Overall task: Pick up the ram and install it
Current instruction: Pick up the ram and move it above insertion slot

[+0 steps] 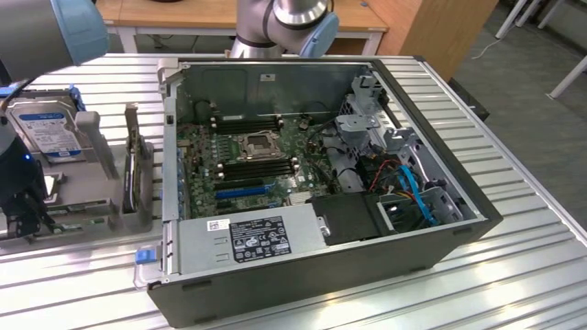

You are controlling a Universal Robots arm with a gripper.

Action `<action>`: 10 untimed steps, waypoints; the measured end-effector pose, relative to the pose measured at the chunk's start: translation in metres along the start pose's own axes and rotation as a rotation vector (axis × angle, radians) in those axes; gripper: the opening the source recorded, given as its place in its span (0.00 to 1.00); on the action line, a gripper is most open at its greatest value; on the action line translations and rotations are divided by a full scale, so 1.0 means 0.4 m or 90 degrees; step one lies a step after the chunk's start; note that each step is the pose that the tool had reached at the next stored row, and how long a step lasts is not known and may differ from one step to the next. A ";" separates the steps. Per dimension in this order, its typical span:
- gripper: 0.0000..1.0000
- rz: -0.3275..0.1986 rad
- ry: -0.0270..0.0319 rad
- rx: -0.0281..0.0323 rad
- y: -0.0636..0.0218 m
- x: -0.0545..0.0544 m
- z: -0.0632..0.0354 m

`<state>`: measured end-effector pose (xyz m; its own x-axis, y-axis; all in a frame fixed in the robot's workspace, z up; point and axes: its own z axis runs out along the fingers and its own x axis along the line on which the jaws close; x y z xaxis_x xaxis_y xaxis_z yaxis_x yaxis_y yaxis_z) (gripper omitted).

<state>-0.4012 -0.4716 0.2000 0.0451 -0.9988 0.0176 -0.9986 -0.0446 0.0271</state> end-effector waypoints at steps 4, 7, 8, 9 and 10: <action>0.13 0.000 -0.0001 0.0001 0.001 0.001 -0.046; 0.13 0.000 -0.0001 0.0001 0.002 0.001 -0.079; 0.13 0.000 -0.0001 0.0001 0.002 0.002 -0.092; 0.13 0.000 -0.0001 0.0000 0.003 0.002 -0.103; 0.13 0.000 -0.0001 0.0001 0.003 0.002 -0.114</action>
<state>-0.4012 -0.4716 0.2457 0.0451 -0.9988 0.0175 -0.9986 -0.0446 0.0270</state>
